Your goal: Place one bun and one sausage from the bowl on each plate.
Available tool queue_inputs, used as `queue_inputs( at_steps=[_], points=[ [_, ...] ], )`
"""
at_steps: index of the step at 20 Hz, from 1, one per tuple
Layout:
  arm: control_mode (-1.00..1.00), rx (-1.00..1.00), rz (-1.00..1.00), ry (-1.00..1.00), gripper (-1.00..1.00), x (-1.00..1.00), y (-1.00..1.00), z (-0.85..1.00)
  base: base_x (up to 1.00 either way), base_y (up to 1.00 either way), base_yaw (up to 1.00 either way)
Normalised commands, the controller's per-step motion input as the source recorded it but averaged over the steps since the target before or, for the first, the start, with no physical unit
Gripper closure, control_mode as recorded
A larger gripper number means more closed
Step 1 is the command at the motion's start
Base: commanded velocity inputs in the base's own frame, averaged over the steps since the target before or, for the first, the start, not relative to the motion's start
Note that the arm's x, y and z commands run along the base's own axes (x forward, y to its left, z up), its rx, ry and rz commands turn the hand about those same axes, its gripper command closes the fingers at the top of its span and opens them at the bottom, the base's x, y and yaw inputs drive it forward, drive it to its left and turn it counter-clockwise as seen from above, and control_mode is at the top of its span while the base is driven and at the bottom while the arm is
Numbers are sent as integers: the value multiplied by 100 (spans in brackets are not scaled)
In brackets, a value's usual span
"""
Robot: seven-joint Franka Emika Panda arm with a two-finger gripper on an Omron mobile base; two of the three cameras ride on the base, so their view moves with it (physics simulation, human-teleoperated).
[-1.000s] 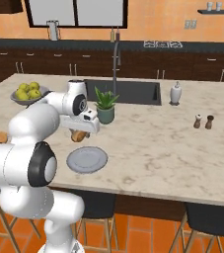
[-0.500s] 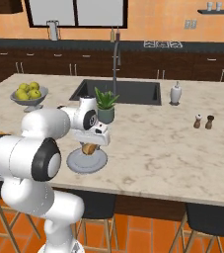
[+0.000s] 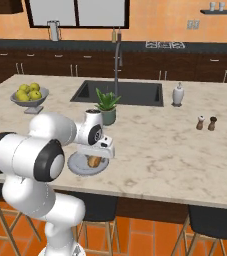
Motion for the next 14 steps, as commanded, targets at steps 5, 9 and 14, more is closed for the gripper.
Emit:
queue_inputs(
  at_steps=[5,9,14],
  points=[
    [-100,0,1,0,100,0,3,-12,0,0,0],
    [-100,0,0,0,100,0,0,0,0,0,0],
    [-100,0,0,0,-100,0,0,0,0,0,0]
  ],
)
